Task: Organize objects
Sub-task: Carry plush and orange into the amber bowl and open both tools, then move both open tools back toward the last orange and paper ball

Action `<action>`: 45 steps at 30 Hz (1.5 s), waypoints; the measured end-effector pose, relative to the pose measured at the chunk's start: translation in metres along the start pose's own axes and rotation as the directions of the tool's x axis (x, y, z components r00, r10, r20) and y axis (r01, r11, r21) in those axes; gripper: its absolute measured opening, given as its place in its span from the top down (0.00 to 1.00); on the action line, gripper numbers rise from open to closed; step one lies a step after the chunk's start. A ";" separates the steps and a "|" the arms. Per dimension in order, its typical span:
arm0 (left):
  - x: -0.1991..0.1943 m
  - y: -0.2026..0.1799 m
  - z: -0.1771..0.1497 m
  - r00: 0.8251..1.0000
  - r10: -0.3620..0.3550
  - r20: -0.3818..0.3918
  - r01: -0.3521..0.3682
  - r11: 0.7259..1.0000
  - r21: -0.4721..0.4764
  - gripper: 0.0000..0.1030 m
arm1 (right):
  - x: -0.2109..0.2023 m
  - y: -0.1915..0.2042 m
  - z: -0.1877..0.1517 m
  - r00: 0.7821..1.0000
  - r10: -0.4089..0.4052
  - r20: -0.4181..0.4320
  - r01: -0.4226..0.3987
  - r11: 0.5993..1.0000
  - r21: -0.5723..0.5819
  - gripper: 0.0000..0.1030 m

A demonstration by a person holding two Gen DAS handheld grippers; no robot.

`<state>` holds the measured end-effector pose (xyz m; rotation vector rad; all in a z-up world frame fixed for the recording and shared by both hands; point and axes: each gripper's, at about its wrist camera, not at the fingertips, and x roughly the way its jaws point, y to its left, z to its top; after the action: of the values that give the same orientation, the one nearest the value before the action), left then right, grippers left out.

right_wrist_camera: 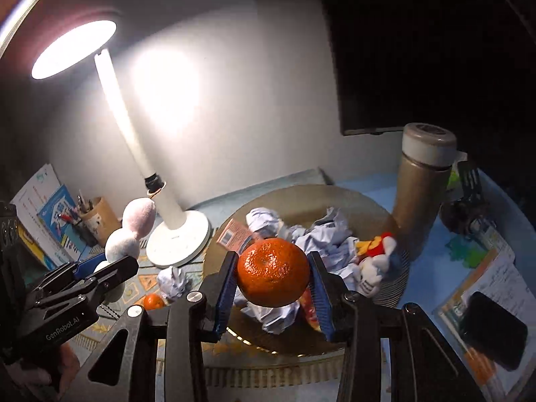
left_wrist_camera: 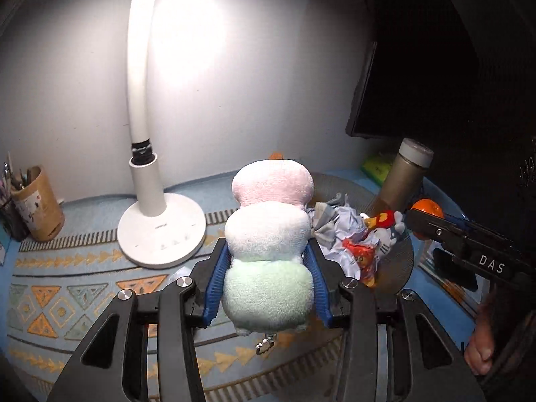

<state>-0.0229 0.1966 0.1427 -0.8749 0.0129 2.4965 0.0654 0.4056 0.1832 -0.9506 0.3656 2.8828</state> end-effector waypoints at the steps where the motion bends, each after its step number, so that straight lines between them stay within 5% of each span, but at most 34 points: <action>1: 0.007 -0.008 0.007 1.000 -0.018 0.003 0.018 1.000 0.012 0.59 | 0.001 -0.009 0.006 1.000 -0.015 0.006 0.015 1.000 0.015 0.61; 10: 0.088 -0.041 0.025 0.995 -0.078 -0.062 0.081 0.996 0.042 0.56 | 0.051 -0.042 0.018 0.997 -0.049 -0.067 0.054 0.996 0.076 0.61; 11: 0.094 -0.041 0.023 0.994 -0.083 -0.068 0.085 0.996 0.037 0.45 | 0.057 -0.044 0.017 0.996 -0.048 -0.078 0.054 0.995 0.079 0.59; 12: 0.097 -0.040 0.022 0.995 -0.076 -0.067 0.078 0.997 0.028 0.24 | 0.061 -0.045 0.016 0.996 -0.040 -0.086 0.047 0.996 0.080 0.56; 14: 0.097 -0.037 0.019 0.997 -0.067 -0.044 0.068 0.998 0.014 0.08 | 0.063 -0.047 0.013 0.995 -0.035 -0.093 0.043 0.995 0.087 0.51; 20: 0.057 -0.014 0.014 0.999 -0.046 0.018 0.046 0.999 -0.020 0.09 | 0.047 -0.039 0.003 0.996 -0.016 -0.082 0.023 0.997 0.075 0.51; 28: -0.048 0.042 -0.001 0.990 0.049 0.130 -0.038 0.996 -0.085 0.09 | 0.003 0.033 -0.020 0.991 0.115 -0.073 -0.116 0.993 -0.019 0.50; 33: -0.084 0.084 -0.035 0.982 0.168 0.086 -0.150 0.971 -0.184 0.08 | 0.016 0.068 -0.054 0.940 0.287 -0.183 -0.284 0.958 0.045 0.50; 38: -0.059 0.125 -0.098 0.966 0.250 -0.071 -0.260 0.927 -0.270 0.09 | 0.057 0.098 -0.109 0.928 0.232 -0.291 -0.243 0.970 -0.002 0.50; 42: -0.033 0.142 -0.139 0.942 0.315 -0.114 -0.335 0.901 -0.276 0.09 | 0.077 0.119 -0.130 0.966 0.109 -0.233 -0.149 0.975 -0.163 0.50; 45: -0.027 0.141 -0.150 0.924 0.363 -0.122 -0.382 0.884 -0.270 0.09 | 0.087 0.127 -0.136 0.974 0.078 -0.215 -0.127 0.966 -0.224 0.50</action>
<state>0.0192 0.0361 0.0180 -1.1720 -0.1838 2.8752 0.0545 0.2486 0.0513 -1.3100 0.0857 2.9785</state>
